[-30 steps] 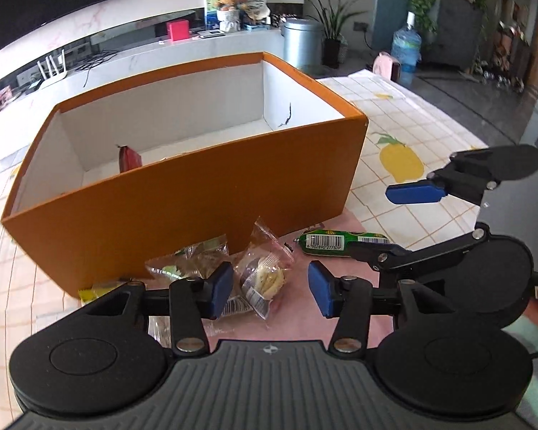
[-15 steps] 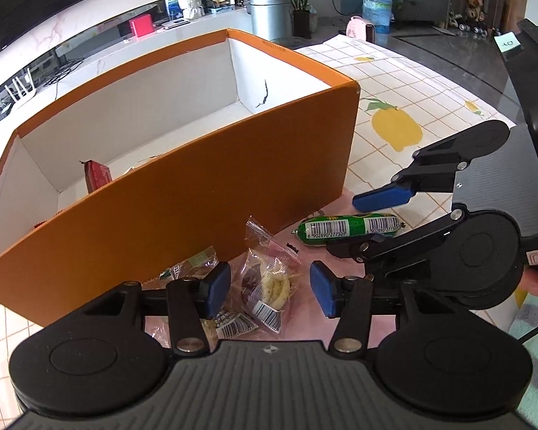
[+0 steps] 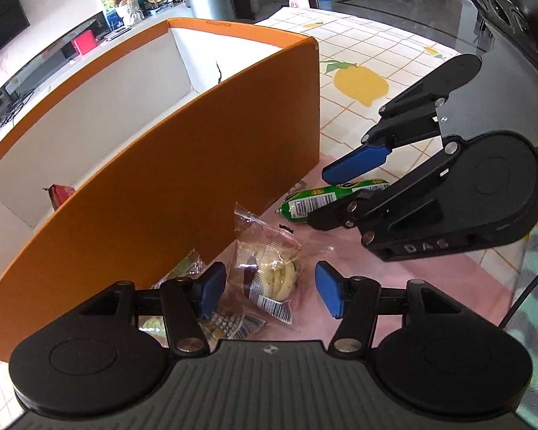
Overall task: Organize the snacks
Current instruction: 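Grasp the clear wrapped pastry with the left tool while the right tool grasps the green sausage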
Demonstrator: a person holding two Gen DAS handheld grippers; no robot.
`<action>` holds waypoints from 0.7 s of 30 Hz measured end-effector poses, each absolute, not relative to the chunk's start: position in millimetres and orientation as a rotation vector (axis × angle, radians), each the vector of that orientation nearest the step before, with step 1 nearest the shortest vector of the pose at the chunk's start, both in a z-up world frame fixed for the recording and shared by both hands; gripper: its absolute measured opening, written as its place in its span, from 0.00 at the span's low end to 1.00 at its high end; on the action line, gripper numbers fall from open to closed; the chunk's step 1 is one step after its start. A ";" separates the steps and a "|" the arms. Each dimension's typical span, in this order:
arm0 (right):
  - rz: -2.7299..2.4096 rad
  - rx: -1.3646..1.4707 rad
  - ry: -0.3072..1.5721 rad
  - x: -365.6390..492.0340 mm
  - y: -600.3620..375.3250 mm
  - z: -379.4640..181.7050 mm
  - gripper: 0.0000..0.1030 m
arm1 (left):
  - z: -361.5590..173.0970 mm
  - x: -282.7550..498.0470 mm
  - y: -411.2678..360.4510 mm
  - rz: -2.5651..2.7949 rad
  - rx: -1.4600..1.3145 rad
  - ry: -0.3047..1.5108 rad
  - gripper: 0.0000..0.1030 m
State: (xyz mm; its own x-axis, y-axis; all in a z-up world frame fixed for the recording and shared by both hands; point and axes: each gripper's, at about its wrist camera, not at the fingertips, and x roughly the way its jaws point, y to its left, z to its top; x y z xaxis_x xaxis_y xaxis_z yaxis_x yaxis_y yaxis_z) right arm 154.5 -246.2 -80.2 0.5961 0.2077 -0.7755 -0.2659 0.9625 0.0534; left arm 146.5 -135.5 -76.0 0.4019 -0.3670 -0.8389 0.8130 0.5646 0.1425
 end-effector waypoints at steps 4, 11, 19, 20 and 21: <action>0.273 -0.064 0.896 152.9 -248.5 -80.1 0.28 | -80.9 144.1 -144.1 -0.792 0.623 0.841 0.59; 0.274 -0.030 0.907 157.0 -253.9 -79.9 0.27 | -83.8 143.7 -148.1 -0.744 0.595 0.849 0.45; 0.258 0.014 0.949 161.2 -259.6 -83.8 0.29 | -78.5 141.5 -140.6 -0.660 0.462 0.873 0.42; 0.253 0.027 0.958 160.5 -262.5 -84.8 0.29 | -76.0 139.4 -138.3 -0.651 0.434 0.869 0.42; 0.246 0.031 0.961 160.8 -263.3 -83.8 0.28 | -73.1 136.6 -135.4 -0.642 0.403 0.867 0.42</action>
